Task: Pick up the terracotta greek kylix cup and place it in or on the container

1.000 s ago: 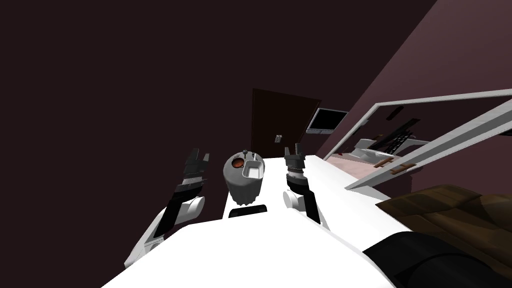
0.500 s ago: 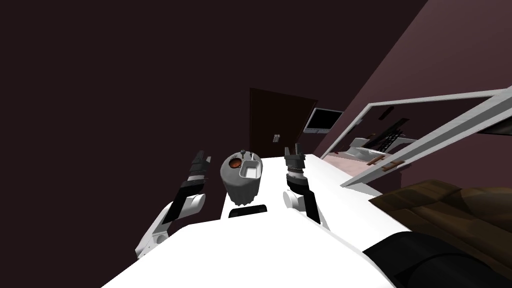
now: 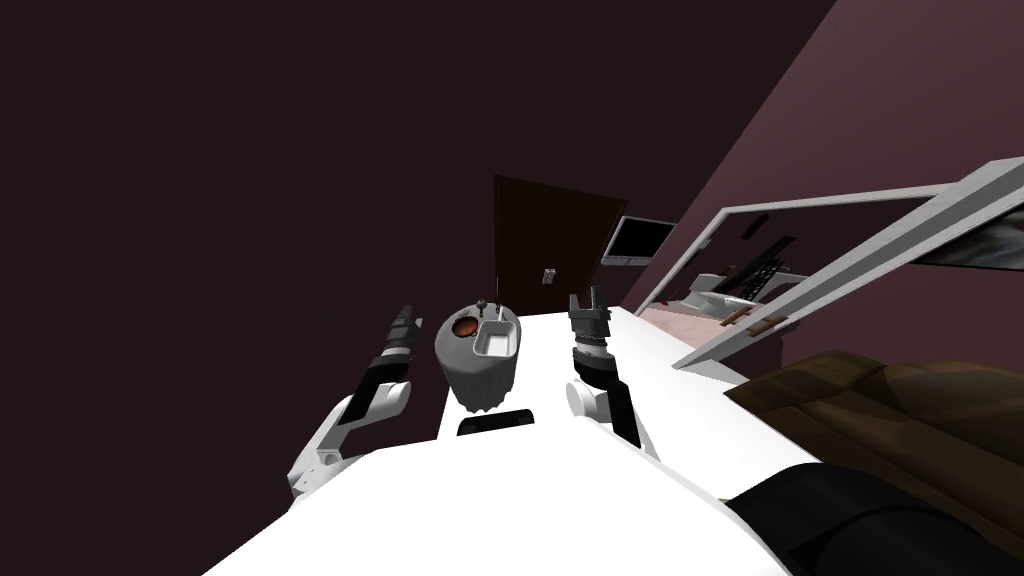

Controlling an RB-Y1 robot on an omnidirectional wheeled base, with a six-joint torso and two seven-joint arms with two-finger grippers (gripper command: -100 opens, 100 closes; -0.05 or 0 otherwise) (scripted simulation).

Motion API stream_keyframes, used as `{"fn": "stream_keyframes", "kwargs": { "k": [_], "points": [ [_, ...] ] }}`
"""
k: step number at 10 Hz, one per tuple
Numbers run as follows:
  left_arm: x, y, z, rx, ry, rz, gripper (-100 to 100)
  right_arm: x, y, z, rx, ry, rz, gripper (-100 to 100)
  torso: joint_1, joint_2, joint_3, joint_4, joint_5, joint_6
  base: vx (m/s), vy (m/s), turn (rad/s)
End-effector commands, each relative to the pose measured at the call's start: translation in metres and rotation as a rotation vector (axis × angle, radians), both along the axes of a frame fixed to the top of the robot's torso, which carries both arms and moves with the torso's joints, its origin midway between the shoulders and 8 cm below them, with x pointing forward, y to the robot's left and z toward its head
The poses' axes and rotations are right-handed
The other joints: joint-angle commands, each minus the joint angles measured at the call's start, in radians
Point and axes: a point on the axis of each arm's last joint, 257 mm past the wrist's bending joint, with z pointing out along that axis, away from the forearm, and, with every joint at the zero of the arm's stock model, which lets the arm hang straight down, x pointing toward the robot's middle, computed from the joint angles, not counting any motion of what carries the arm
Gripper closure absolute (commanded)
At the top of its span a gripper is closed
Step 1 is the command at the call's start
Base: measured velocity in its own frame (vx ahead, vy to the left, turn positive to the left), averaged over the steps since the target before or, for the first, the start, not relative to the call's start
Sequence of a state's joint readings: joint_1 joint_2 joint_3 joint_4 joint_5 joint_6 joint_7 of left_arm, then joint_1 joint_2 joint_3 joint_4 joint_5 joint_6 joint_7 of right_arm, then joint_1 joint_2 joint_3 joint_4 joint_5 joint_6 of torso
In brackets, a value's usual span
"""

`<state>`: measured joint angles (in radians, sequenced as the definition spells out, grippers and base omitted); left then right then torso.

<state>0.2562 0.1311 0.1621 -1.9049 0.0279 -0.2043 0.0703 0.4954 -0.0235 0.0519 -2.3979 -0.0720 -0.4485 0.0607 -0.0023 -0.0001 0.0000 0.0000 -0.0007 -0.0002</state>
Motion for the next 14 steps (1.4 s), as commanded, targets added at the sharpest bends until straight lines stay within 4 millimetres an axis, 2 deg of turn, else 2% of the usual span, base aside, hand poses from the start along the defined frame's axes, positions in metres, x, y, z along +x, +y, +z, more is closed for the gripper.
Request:
{"fn": "stream_keyframes", "kwargs": {
  "k": [1,2,3,6,11,12,13,14],
  "points": [
    [0.011,0.012,-0.021,-0.009,0.064,0.02,-100,0.0,0.0,0.0,0.0,0.0,0.0,0,0.0,0.0,0.0,0.0,0.0,0.0,0.003,-0.04,-0.073],
    [0.011,0.012,-0.021,-0.01,0.067,0.021,-100,0.0,0.0,0.0,0.0,0.0,0.0,0,0.0,0.0,0.0,0.0,0.0,0.0,-0.002,-0.032,-0.027],
    [0.02,0.022,-0.039,-0.018,0.119,0.039,-100,0.0,0.0,0.0,0.0,0.0,0.0,0,0.0,0.0,0.0,0.0,0.0,0.0,-0.004,-0.045,-0.056],
    [0.034,0.043,-0.072,-0.038,0.217,0.075,-100,0.0,0.0,0.0,0.0,0.0,0.0,0,-0.001,0.0,0.0,0.0,0.0,0.0,-0.003,-0.057,-0.066],
    [0.045,0.065,-0.114,-0.073,0.349,0.118,-100,0.0,0.0,0.0,0.0,0.0,0.0,0,0.0,0.0,0.0,0.0,0.0,0.0,0.001,-0.036,-0.046],
    [0.048,0.074,-0.13,-0.088,0.397,0.136,-100,0.0,0.0,0.0,0.0,0.0,0.0,0,0.0,0.0,0.0,0.0,0.0,0.0,-0.002,-0.047,-0.059],
    [0.048,0.074,-0.132,-0.09,0.405,0.137,-100,0.0,0.0,0.0,0.0,0.0,0.0,0,-0.001,0.0,0.0,0.0,0.0,0.0,0.001,-0.041,-0.04],
    [0.052,0.082,-0.144,-0.106,0.448,0.153,-100,0.0,0.0,0.0,0.0,0.0,0.0,0,0.0,0.0,0.0,0.0,0.0,0.0,-0.001,-0.043,-0.062]
  ]
}}
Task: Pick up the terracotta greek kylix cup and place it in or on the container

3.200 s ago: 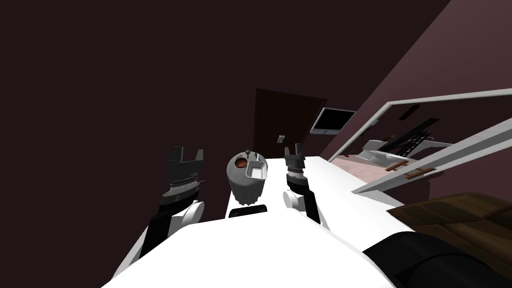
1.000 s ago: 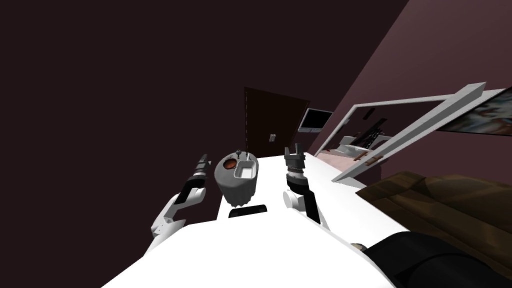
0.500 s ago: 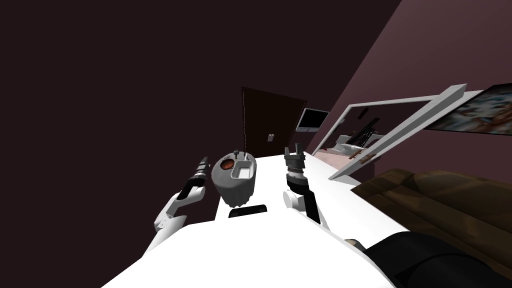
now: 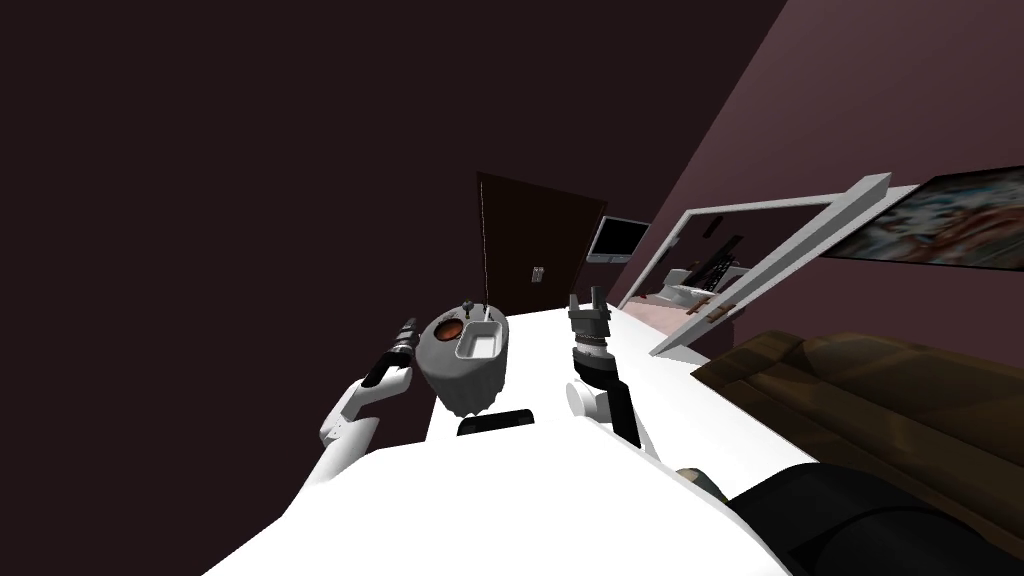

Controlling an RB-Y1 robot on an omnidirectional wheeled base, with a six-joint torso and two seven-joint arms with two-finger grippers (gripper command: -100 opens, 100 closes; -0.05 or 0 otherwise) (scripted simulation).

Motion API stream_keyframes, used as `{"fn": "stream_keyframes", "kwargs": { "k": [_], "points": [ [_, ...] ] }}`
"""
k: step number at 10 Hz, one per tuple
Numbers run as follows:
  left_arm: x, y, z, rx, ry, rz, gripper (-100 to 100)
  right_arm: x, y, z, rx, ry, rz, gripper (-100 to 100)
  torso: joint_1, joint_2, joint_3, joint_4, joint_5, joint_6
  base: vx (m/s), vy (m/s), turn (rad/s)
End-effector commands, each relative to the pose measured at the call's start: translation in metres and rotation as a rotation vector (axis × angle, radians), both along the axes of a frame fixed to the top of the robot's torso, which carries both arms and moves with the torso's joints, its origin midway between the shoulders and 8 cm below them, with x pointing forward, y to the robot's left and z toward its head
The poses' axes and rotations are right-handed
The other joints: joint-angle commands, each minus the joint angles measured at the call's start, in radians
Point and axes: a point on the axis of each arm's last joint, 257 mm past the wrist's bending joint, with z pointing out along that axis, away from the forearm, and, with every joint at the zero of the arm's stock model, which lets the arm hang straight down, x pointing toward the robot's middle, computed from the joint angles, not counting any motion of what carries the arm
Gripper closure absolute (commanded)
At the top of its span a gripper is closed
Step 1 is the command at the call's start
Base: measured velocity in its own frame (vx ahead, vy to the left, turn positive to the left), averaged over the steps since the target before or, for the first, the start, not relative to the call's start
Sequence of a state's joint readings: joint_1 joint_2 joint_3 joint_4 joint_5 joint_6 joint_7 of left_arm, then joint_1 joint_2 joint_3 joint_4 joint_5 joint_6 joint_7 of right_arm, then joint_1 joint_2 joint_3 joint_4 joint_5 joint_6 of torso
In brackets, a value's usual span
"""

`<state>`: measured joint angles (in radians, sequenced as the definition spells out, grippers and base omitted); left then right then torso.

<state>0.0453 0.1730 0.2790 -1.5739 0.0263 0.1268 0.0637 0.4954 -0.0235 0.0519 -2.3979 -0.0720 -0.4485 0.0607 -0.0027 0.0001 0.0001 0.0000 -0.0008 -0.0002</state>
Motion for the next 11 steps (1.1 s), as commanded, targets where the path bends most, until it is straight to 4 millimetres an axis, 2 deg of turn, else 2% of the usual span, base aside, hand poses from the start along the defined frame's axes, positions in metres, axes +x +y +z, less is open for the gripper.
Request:
{"fn": "stream_keyframes", "kwargs": {
  "k": [1,4,5,7,8,9,10,11],
  "points": [
    [0.0,0.006,-0.014,-0.012,0.037,0.012,-100,0.0,0.0,0.0,0.0,0.0,0.0,0,0.0,0.0,0.0,0.0,0.0,0.0,-0.001,-0.035,-0.038],
    [0.004,0.02,-0.044,-0.051,0.134,0.047,-100,0.0,0.0,0.0,0.0,0.0,0.0,0,0.001,0.0,0.0,0.0,0.0,0.0,0.004,-0.04,-0.054],
    [0.003,0.021,-0.047,-0.053,0.141,0.048,-100,0.0,0.0,0.0,0.0,0.0,0.0,0,0.0,0.0,0.0,0.0,0.0,0.0,0.005,-0.032,-0.035],
    [0.005,0.03,-0.072,-0.091,0.218,0.077,-100,0.0,0.0,0.0,0.0,0.0,0.0,0,0.0,0.0,0.0,0.0,0.0,0.0,0.01,-0.048,-0.08],
    [0.003,0.03,-0.077,-0.097,0.236,0.08,-100,0.0,0.0,0.0,0.0,0.0,0.0,0,0.0,-0.001,0.0,0.0,0.0,0.0,0.006,-0.042,-0.036],
    [0.002,0.033,-0.091,-0.119,0.28,0.094,-100,0.0,0.0,0.0,0.0,0.0,0.0,0,0.0,0.0,0.0,0.0,0.0,0.0,0.007,-0.047,-0.05],
    [0.002,0.033,-0.091,-0.119,0.28,0.094,-100,0.0,0.0,0.0,0.0,0.0,0.0,0,0.0,0.0,0.0,0.0,0.0,0.0,0.004,-0.032,-0.027],
    [0.001,0.036,-0.104,-0.141,0.322,0.106,-100,0.0,0.0,0.0,0.0,0.0,0.0,0,0.001,0.0,0.0,0.0,0.0,0.0,0.002,-0.029,-0.067]
  ]
}}
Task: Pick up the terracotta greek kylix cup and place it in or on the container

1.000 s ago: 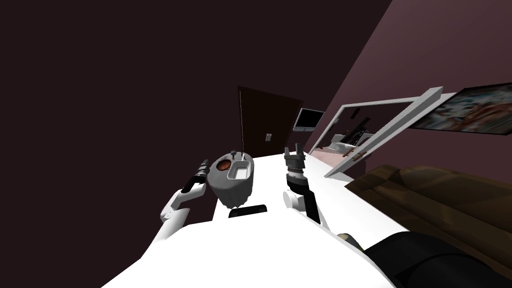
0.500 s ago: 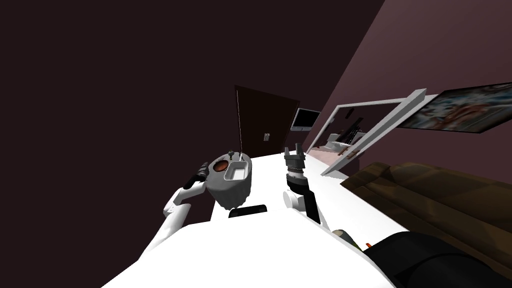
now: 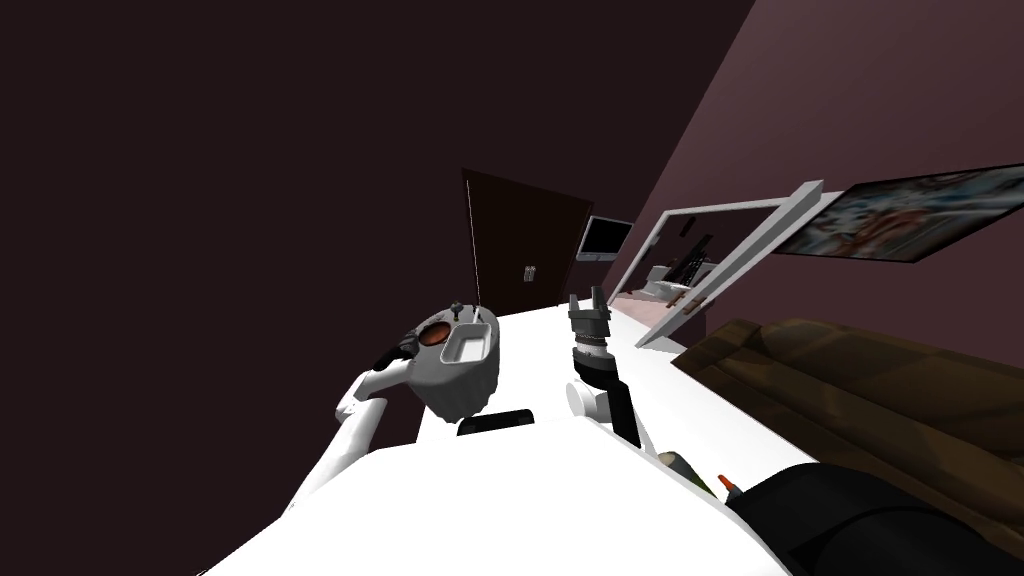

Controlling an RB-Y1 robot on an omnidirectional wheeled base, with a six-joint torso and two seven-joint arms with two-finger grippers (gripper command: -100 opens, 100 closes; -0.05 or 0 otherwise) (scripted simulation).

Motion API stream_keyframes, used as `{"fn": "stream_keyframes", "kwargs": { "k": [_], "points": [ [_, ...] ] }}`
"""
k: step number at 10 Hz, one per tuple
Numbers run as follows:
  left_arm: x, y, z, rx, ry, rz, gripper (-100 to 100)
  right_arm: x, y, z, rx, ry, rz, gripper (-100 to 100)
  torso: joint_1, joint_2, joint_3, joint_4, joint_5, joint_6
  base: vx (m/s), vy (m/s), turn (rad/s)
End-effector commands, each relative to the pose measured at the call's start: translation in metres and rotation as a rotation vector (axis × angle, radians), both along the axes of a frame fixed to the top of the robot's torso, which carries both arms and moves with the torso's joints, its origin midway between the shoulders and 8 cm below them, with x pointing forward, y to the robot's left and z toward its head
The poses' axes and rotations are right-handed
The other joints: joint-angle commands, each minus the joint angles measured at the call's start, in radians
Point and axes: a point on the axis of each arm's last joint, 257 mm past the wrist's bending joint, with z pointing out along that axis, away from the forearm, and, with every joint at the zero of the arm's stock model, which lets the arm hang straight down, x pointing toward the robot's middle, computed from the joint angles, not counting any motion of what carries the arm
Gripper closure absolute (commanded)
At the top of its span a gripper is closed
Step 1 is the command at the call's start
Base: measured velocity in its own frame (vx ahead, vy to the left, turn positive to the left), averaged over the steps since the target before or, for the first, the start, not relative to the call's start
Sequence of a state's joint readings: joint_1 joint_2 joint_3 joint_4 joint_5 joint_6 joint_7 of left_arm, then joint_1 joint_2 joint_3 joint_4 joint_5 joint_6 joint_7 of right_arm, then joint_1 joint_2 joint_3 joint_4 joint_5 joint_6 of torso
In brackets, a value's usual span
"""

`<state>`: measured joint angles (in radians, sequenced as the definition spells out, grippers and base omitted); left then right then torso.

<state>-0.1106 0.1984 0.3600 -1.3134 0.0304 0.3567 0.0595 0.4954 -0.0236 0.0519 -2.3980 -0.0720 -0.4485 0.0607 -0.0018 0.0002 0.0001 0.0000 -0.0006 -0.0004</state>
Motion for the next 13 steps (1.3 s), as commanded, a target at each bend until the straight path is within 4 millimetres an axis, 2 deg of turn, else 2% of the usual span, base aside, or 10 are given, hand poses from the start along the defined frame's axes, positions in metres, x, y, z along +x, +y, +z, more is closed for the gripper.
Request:
{"fn": "stream_keyframes", "kwargs": {
  "k": [1,7,10,12,13],
  "points": [
    [-0.003,0.002,-0.018,-0.032,0.059,0.017,-100,0.0,0.0,0.0,0.0,0.0,0.0,0,0.0,0.0,0.0,0.0,0.0,0.0,0.003,-0.042,-0.086],
    [-0.011,0.001,-0.06,-0.119,0.214,0.054,-100,0.0,0.0,0.0,0.0,0.0,0.0,0,-0.001,-0.001,0.0,0.0,0.0,0.0,0.011,-0.041,-0.059],
    [-0.015,-0.001,-0.076,-0.156,0.28,0.064,-100,0.0,0.0,0.0,0.0,0.0,0.0,0,0.0,-0.001,0.0,0.0,0.0,0.0,0.02,-0.026,-0.061],
    [-0.014,-0.002,-0.076,-0.157,0.281,0.064,-100,0.0,0.0,0.0,0.0,0.0,0.0,0,0.0,-0.002,-0.001,0.0,0.0,0.0,0.033,-0.017,-0.035],
    [-0.014,-0.002,-0.076,-0.159,0.285,0.064,0,0.0,0.0,0.0,0.0,0.0,0.0,0,0.001,-0.001,-0.001,0.0,0.0,-0.001,0.0,0.0,0.0]
  ]
}}
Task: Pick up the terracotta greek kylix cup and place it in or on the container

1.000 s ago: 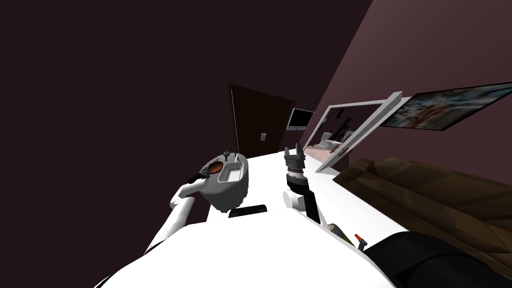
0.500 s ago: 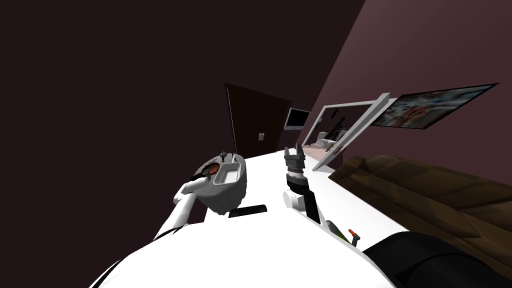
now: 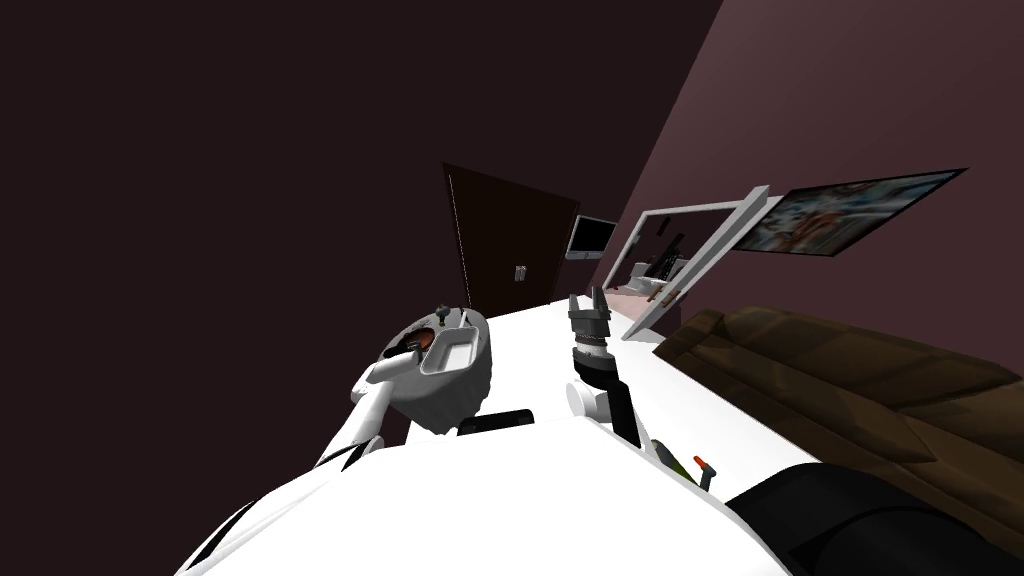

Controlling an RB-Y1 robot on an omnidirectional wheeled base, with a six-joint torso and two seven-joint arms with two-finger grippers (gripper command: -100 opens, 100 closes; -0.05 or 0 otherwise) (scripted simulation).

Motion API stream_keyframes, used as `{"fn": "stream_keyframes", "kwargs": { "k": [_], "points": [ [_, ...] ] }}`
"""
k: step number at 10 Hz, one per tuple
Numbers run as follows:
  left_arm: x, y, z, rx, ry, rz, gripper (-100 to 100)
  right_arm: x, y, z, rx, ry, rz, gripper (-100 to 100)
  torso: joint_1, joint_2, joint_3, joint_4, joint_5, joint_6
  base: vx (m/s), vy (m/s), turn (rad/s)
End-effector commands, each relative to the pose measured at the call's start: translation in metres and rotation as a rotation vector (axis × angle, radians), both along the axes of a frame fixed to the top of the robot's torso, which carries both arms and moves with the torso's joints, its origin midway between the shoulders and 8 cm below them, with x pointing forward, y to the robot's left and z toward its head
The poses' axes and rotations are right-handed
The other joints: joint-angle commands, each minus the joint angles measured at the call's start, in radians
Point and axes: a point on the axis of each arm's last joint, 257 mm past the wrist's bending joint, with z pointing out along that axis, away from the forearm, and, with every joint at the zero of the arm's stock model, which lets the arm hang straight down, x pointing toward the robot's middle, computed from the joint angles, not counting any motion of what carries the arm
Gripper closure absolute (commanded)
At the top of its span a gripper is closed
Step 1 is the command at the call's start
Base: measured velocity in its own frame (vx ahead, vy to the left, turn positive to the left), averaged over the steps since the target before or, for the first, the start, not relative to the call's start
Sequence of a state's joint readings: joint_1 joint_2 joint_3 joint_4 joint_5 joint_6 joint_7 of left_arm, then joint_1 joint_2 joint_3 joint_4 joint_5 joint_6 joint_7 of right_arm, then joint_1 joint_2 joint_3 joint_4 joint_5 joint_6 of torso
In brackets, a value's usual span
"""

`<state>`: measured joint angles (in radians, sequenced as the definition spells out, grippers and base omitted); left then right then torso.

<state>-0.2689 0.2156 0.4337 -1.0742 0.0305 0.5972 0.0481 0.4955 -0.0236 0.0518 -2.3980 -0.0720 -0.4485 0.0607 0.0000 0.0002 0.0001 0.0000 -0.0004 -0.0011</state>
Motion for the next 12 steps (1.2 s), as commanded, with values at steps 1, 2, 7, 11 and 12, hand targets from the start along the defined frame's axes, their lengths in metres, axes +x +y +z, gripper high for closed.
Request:
{"fn": "stream_keyframes", "kwargs": {
  "k": [1,2,7,11,12],
  "points": [
    [-0.001,0.0,-0.003,0.0,0.0,0.008,-100,0.0,0.0,0.0,0.0,0.0,0.0,0,0.0,0.0,0.0,0.0,0.0,0.0,0.006,0.018,-0.044],
    [-0.001,0.0,-0.005,0.0,0.001,0.012,-100,0.0,0.0,0.0,0.0,0.0,0.0,0,0.001,0.0,0.0,0.0,0.0,0.0,-0.006,0.028,-0.067],
    [-0.003,0.0,-0.013,0.0,0.001,0.03,-100,0.0,0.0,0.0,0.0,0.0,0.0,0,0.001,0.002,0.001,0.0,0.0,0.0,-0.011,0.014,-0.041],
    [-0.004,0.0,-0.015,-0.001,0.0,0.035,100,0.0,0.0,0.0,0.0,0.0,0.0,0,0.001,0.001,0.001,0.0,0.0,0.0,-0.006,0.008,-0.022],
    [-0.004,0.0,-0.015,0.0,0.0,0.035,100,0.0,0.0,0.0,0.0,0.0,0.0,0,0.0,0.001,0.001,0.0,0.0,0.0,0.0,0.0,0.0]
  ]
}}
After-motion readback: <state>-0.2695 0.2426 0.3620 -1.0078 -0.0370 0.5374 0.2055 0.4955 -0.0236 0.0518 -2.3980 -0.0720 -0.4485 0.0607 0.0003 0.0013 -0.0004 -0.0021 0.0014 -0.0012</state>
